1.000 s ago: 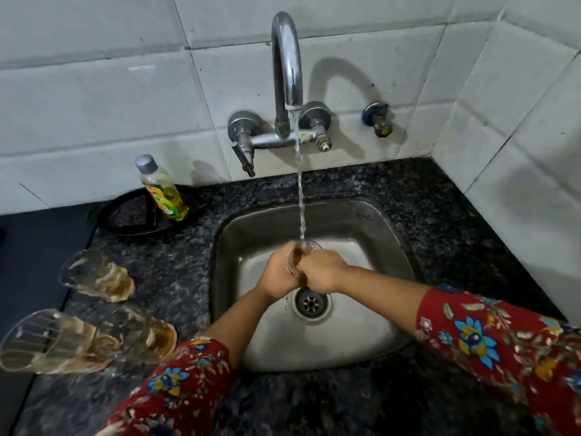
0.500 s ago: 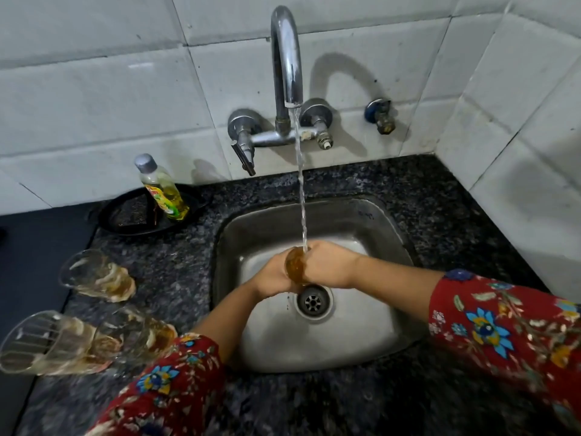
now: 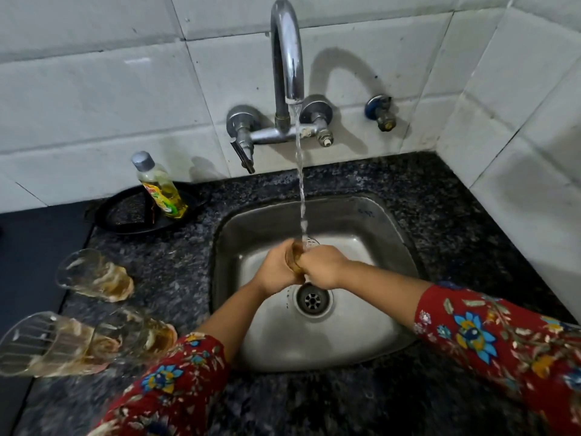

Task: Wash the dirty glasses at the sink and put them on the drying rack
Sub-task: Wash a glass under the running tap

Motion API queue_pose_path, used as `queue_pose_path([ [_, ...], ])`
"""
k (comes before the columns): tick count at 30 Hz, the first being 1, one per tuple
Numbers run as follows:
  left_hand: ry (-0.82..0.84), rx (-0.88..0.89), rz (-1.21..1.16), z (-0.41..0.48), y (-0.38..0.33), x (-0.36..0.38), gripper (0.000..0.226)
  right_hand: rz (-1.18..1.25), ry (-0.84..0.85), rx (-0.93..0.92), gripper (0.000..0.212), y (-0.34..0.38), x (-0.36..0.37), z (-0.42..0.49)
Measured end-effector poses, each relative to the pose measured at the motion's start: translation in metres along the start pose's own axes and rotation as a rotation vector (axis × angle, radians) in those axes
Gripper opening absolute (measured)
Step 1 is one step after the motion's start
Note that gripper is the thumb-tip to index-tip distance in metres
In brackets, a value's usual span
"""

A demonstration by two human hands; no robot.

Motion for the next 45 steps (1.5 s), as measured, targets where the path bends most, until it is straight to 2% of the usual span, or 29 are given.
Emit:
queue_pose_path([
  [2,-0.070,-0.012,0.211,-0.006,0.002,-0.004,0.045,0.488,0.039,0.080,0.024,0.003,0.011,0.004],
  [4,-0.053,-0.101,0.478,-0.012,0.006,-0.011,0.043,1.111,-0.010,0.076,0.034,0.008,0.021,0.002],
  [6,-0.034,-0.161,0.775,-0.019,0.006,-0.019,0.043,1.575,-0.071,0.125,0.040,0.014,0.032,-0.004],
  [8,-0.026,-0.186,0.977,-0.025,0.004,-0.024,0.041,1.830,-0.022,0.212,0.043,0.019,0.046,-0.005],
  [11,0.002,-0.256,1.204,-0.027,0.006,-0.027,0.046,2.074,0.164,0.320,0.033,0.021,0.065,-0.005],
  [13,0.008,-0.276,1.299,-0.025,0.003,-0.029,0.048,2.147,0.178,0.375,0.030,0.017,0.071,-0.008],
  [14,0.011,-0.279,1.315,-0.024,0.001,-0.029,0.047,2.160,0.128,0.394,0.029,0.015,0.071,-0.010],
  [17,0.011,-0.267,1.204,-0.021,0.000,-0.033,0.044,1.998,-0.114,0.327,0.033,0.006,0.059,-0.015],
  [19,0.008,-0.250,0.937,-0.016,0.007,-0.037,0.043,1.764,-0.151,0.112,0.042,0.005,0.045,-0.014],
  [20,0.014,-0.236,0.760,-0.014,0.011,-0.037,0.044,1.569,-0.123,-0.015,0.050,0.006,0.038,-0.014],
  [21,0.034,-0.196,0.590,-0.010,0.014,-0.034,0.044,1.287,-0.081,-0.119,0.057,0.006,0.034,-0.012],
  [22,0.069,-0.125,0.442,-0.008,0.014,-0.029,0.044,0.895,-0.035,-0.184,0.059,0.006,0.032,-0.009],
  [24,0.170,0.019,0.206,-0.005,0.009,-0.015,0.053,0.076,-0.050,-0.261,0.040,-0.002,0.023,0.001],
  [25,0.207,0.050,0.100,-0.002,0.009,-0.010,0.063,-0.183,-0.092,-0.296,0.027,-0.005,0.016,0.005],
  [26,0.225,0.062,0.016,0.003,0.012,-0.007,0.072,-0.324,-0.108,-0.312,0.019,-0.009,0.009,0.007],
  [27,0.213,0.066,-0.022,0.008,0.013,-0.006,0.075,-0.404,-0.089,-0.305,0.021,-0.014,0.004,0.009],
  [28,0.164,0.066,-0.021,0.012,0.011,-0.005,0.071,-0.423,-0.071,-0.272,0.023,-0.017,0.001,0.014],
  [30,-0.033,0.087,0.092,0.014,0.005,-0.008,0.046,-0.335,-0.120,-0.136,0.025,-0.014,-0.007,0.021],
  [31,-0.140,0.117,0.147,0.013,0.000,-0.009,0.032,-0.188,-0.125,-0.070,0.028,-0.012,-0.004,0.025],
  [33,-0.242,0.150,0.213,0.010,-0.005,-0.010,0.026,0.012,-0.141,-0.071,0.030,-0.006,0.001,0.024],
  [34,-0.200,0.142,0.211,0.009,-0.006,-0.010,0.032,0.076,-0.122,-0.090,0.027,-0.009,0.003,0.021],
  [35,-0.086,0.132,0.185,0.010,-0.005,-0.009,0.042,0.102,-0.110,-0.112,0.025,-0.013,0.002,0.016],
  [37,0.216,0.083,0.063,0.011,0.000,-0.006,0.067,0.177,-0.104,-0.108,0.028,-0.027,-0.007,0.003],
  [38,0.295,0.047,0.009,0.012,0.002,-0.006,0.072,0.205,-0.134,-0.105,0.030,-0.032,-0.009,0.001],
  [39,0.295,0.024,0.000,0.013,0.002,-0.007,0.071,0.166,-0.164,-0.109,0.025,-0.035,-0.007,0.001],
  [41,0.097,0.055,0.113,0.014,-0.004,-0.008,0.058,-0.015,-0.137,-0.118,0.020,-0.022,-0.003,0.007],
  [43,-0.135,0.077,0.250,0.008,-0.012,-0.008,0.035,0.055,-0.133,-0.078,0.026,-0.012,-0.001,0.011],
  [44,-0.206,0.078,0.275,0.007,-0.012,-0.010,0.029,0.111,-0.163,-0.091,0.030,-0.011,-0.001,0.012],
  [45,-0.203,0.086,0.259,0.007,-0.012,-0.011,0.029,0.071,-0.185,-0.118,0.032,-0.008,-0.006,0.009],
])
Point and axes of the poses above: each hand's wrist, its own z-axis towards the middle knuckle, its own x-axis out of the palm, y = z × x, the point moved 5 cm from there along z, towards the middle knuckle, and after that the axes turned 7 degrees about y, right-handed, at the moved point
